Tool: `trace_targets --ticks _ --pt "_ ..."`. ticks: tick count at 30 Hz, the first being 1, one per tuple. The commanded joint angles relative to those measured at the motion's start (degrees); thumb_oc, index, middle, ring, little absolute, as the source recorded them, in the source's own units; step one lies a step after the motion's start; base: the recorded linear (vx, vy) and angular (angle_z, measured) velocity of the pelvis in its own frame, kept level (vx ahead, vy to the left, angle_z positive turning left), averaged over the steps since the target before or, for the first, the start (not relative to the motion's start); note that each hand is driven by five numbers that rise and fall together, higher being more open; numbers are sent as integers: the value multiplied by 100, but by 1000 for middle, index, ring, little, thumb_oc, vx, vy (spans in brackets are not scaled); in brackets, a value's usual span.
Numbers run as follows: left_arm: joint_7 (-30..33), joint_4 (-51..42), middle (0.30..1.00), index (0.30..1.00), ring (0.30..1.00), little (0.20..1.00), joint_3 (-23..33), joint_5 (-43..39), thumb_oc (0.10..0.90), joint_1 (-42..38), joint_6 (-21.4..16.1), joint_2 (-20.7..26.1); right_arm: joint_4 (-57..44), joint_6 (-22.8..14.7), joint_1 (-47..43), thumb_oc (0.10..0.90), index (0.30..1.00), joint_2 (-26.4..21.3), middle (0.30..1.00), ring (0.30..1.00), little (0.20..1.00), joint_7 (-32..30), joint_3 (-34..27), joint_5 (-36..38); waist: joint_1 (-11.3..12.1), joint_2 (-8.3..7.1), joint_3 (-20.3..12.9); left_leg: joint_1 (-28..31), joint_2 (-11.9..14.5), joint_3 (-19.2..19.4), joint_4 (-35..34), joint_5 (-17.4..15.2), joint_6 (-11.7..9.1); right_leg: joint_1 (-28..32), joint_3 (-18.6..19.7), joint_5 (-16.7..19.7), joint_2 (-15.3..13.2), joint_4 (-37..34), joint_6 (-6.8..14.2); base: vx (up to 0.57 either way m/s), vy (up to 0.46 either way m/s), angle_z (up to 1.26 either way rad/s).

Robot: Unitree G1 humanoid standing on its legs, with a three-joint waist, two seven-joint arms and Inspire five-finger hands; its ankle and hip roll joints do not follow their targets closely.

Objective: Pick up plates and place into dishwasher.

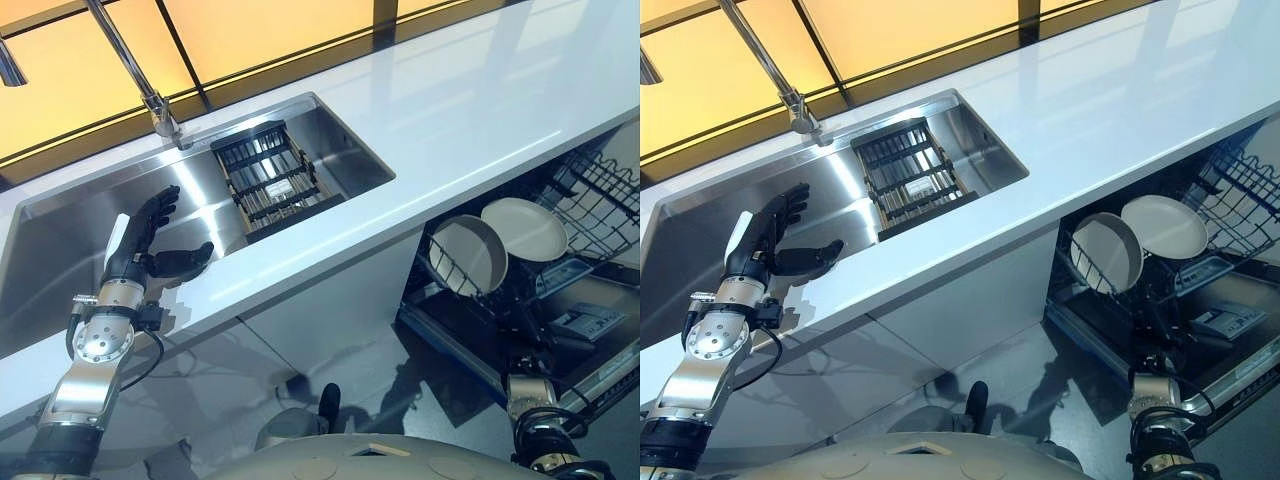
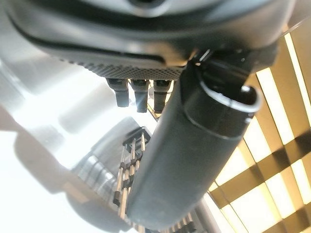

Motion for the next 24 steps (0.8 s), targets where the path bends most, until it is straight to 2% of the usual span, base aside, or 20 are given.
trace_targets --ticks 1,7,10,13,20,22,24 --pt "373 -385 900 900 900 900 155 -82 800 -669 -581 237 -1435 105 -2466 800 900 557 900 900 900 1347 1092 230 552 -95 11 320 -202 36 209 -649 -16 -579 -280 346 -251 268 -76 41 25 -1" --pt "396 -313 900 900 900 900 74 -259 800 -680 -701 392 -1380 -249 -3293 800 900 608 900 900 900 947 1322 -78 786 -150 31 220 -248 -110 270 -636 17 -590 -315 425 -261 192 -83 38 13 1" --pt "382 -299 900 900 900 900 64 -298 800 -701 -722 430 -1302 -279 -3462 800 900 562 900 900 900 838 1340 -177 826 -170 44 207 -253 -147 269 -627 19 -592 -323 436 -255 182 -85 21 11 14" --pt "292 -241 900 900 900 900 10 -397 800 -758 -783 549 -912 -294 -3871 800 900 321 900 900 900 722 1267 -267 950 -231 37 185 -265 -253 240 -588 25 -591 -387 422 -234 202 -104 25 15 15" --pt "142 -192 900 900 900 900 -37 -522 800 -843 -774 716 -591 -489 -4060 800 900 141 900 900 900 357 1195 -490 1050 -317 3 221 -269 -360 188 -570 36 -546 -463 406 -216 214 -102 22 0 9" --pt "116 -194 900 900 900 900 -46 -533 800 -864 -785 737 -586 -696 -3995 800 900 166 900 900 900 102 1198 -617 1038 -354 0 271 -265 -366 142 -571 53 -519 -451 423 -201 200 -94 0 0 0" --pt "122 -235 900 900 900 900 -53 -537 800 -878 -772 747 -650 -936 -3883 800 900 233 900 900 900 -322 1227 -1153 1000 -378 1 323 -254 -334 105 -584 72 -493 -412 434 -188 181 -85 0 0 0"
